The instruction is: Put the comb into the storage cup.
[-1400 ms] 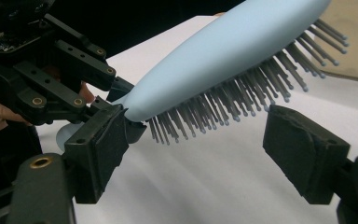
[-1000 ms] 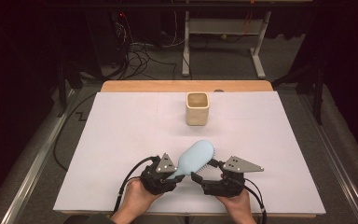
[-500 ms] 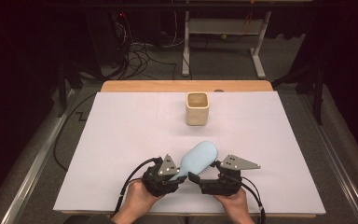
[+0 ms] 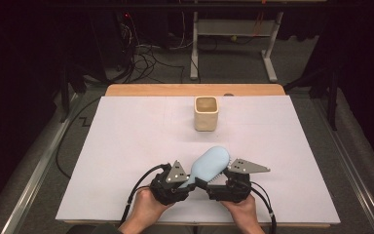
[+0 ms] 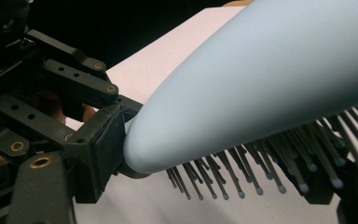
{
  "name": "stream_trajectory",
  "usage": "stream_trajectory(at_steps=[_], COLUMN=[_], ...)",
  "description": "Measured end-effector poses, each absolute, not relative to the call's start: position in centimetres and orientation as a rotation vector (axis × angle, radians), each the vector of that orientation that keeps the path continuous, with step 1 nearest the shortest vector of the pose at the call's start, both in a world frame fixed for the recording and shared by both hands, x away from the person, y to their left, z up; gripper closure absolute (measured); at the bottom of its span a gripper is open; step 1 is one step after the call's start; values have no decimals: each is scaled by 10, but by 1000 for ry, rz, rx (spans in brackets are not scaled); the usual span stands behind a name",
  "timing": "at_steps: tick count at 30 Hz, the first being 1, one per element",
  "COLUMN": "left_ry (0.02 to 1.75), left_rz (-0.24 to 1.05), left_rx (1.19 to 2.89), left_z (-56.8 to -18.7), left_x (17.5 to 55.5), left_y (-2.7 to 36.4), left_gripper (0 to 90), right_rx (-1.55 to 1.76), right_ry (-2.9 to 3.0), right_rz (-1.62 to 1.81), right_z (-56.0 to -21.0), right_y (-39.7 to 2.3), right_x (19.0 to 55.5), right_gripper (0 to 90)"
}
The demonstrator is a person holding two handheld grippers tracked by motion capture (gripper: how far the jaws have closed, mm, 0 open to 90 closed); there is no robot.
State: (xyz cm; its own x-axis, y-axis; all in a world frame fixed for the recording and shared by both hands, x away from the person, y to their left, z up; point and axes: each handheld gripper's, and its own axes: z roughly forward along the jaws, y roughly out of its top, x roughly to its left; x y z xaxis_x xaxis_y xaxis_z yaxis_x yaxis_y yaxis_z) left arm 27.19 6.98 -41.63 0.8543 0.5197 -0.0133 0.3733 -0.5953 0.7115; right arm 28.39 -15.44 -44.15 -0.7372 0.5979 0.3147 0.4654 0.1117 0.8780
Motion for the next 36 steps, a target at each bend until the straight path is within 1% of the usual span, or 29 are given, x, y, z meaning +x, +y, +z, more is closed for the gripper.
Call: stream_trajectory(at_steps=[12,16,25,36], left_ry=[644,638,632,620], left_rz=[276,297,316,328], left_rx=[2278,2279,2285,2276], left_z=[-414,-413,-413,-411], left_x=[270,268,269,267], left_y=[67,67,67,68], left_gripper=[690,691,691,692], right_rx=[1128,1146,1160,1099], right_ry=[2282,2302,2317,2336], right_rz=[1707,1720,1736,1755], right_z=[-439,-436,-436,-429], right_y=[-154,-155,-155,-156], right_x=[286,286,287,285], right_gripper=[254,297,339,426])
